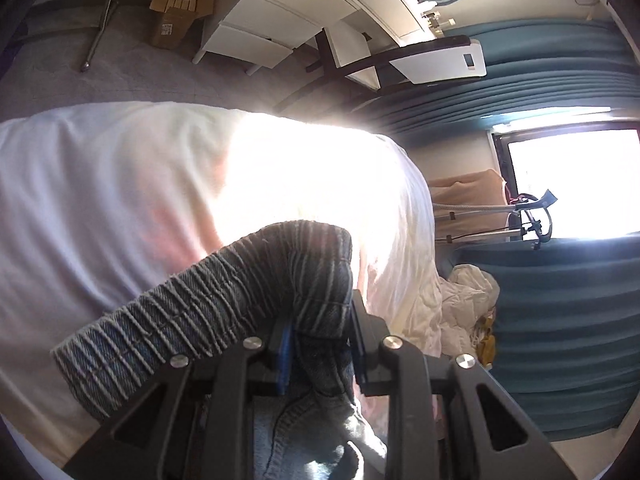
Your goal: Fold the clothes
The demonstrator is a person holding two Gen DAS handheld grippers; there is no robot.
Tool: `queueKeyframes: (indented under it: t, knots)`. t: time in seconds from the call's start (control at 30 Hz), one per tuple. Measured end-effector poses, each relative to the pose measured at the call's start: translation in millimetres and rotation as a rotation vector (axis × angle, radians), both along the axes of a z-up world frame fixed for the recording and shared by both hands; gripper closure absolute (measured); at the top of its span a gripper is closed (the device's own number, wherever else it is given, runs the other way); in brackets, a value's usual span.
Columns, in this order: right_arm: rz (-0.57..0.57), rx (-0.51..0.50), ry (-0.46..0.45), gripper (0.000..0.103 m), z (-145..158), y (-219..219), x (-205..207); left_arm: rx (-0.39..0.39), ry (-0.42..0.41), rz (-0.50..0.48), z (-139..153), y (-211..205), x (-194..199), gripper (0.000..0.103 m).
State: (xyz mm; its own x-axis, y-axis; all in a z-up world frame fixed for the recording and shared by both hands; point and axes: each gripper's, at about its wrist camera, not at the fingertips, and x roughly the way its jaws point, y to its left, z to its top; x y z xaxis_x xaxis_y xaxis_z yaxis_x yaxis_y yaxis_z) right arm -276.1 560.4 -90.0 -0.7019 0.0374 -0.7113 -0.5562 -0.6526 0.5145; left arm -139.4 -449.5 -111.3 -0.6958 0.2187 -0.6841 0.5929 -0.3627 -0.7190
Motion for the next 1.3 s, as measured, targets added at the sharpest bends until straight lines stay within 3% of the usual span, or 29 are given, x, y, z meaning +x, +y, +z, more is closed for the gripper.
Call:
queueKeyframes:
  t: [0.27,0.4,0.47,0.53,0.67,0.73,0.83,0.9,1.03,1.2,1.3]
  knots:
    - [0.021,0.026,-0.039,0.101,-48,-7,-31,-0.223,-0.075,-0.121,-7,17,-48,0.076]
    - [0.073,0.019,-0.003,0.092,-36,-7,-24,-0.333,-0.026,-0.179,19,31,-42,0.074]
    - [0.099,-0.019,0.035,0.076,-26,-6,-10,-0.397,-0.002,-0.185,37,41,-29,0.07]
    - [0.122,-0.053,0.084,0.069,-13,-5,11,-0.474,0.02,-0.18,56,52,-12,0.07]
    - [0.157,-0.038,0.144,0.064,10,-7,62,-0.605,0.123,-0.187,85,101,25,0.057]
    - [0.156,-0.007,0.156,0.057,18,-7,90,-0.633,0.148,-0.239,88,134,31,0.056]
    - [0.098,-0.054,0.211,0.039,17,5,130,-0.708,0.185,-0.313,87,187,37,0.056]
    - [0.038,-0.138,0.228,0.033,3,14,151,-0.71,0.187,-0.37,80,224,36,0.056]
    - [-0.032,-0.342,0.215,0.032,-40,26,179,-0.663,0.192,-0.483,70,295,25,0.056]
    - [0.001,-0.395,0.197,0.032,-69,29,185,-0.764,0.117,-0.613,44,372,5,0.056]
    - [0.054,-0.381,0.212,0.032,-75,30,171,-0.811,0.062,-0.641,20,392,-5,0.056]
